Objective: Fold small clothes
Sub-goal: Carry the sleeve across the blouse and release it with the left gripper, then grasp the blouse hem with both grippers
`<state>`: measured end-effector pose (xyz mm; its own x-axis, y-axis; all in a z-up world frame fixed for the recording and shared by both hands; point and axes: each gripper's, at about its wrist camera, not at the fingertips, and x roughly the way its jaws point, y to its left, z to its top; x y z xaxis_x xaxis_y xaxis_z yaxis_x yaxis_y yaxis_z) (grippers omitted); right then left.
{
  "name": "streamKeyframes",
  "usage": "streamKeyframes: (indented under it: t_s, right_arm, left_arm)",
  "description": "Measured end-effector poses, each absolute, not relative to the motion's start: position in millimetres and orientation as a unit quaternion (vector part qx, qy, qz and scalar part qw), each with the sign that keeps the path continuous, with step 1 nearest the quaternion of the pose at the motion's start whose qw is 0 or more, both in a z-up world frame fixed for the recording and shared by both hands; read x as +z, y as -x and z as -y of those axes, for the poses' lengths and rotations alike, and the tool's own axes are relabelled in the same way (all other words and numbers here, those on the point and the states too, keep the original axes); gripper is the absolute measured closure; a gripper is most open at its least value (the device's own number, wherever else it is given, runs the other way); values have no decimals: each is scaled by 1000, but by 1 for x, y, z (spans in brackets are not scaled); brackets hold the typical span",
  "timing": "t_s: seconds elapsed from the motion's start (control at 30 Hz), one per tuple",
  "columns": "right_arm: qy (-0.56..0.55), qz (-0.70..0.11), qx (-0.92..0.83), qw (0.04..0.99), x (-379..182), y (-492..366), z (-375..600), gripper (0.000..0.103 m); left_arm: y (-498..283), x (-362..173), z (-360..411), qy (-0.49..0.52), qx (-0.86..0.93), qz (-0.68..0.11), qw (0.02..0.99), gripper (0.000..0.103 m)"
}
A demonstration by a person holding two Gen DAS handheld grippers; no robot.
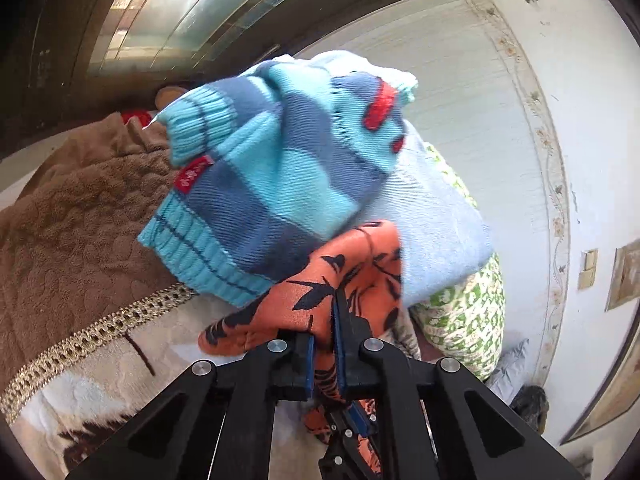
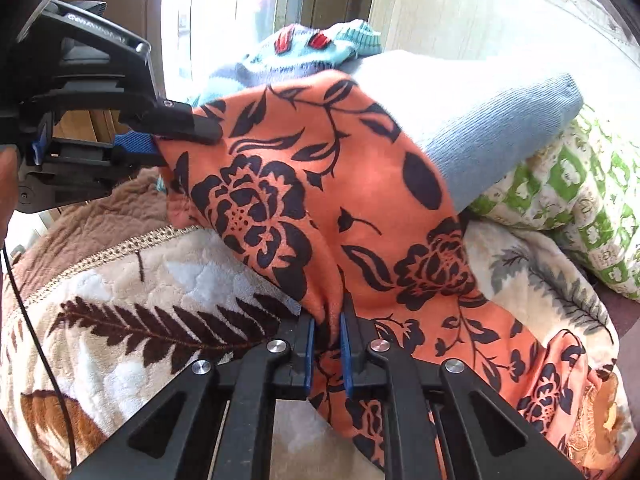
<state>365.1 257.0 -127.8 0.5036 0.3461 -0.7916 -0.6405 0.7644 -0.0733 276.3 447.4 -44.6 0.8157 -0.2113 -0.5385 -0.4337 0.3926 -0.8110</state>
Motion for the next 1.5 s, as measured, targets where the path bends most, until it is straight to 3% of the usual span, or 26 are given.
streamKeyframes:
  t_s: [0.23,0.37,0.6,0.73,0.9,0.97,1.03,1.23,1.37,1.5]
  right_arm:
    - [0,-417,290,861,-67,-340,-149,94]
    - [-127,-447,258,847,-69,-313,-45,93]
    - [-248,-537,146,793,-128,-252,121,87]
    - [-272,-540,88,792,-134,-215,198,87]
    - [-318,-515,37,795,-132,-190,263,84]
    - [-336,-502,28,796,-132,-195,275,80]
    - [-349,-492,31,797,-127,-200,278,75]
    - [-290,-489,59,821,-105,-231,222,54]
    - [-142,-471,56,869,-82,-248,157,39]
    - [45,-436,20,899,-76,-260,102,37]
  left_arm:
    - [-279,52,-342,452,0,-278,848,97]
    - [-302,78,-244,381,-65,-306,870,97]
    - [-372,8,-49,278,-145,-478,820,97]
    - [-374,-36,7,256,-152,-548,782,97]
    - [-355,-21,-8,288,-170,-521,786,91]
    - [-322,-13,-45,322,-169,-483,796,78]
    - [-297,-7,-91,350,-131,-443,815,52]
    - [-266,-16,-182,403,-35,-402,821,51]
    - [-260,-31,-190,412,-20,-416,811,51]
    - [-268,-50,-190,439,-11,-443,781,51]
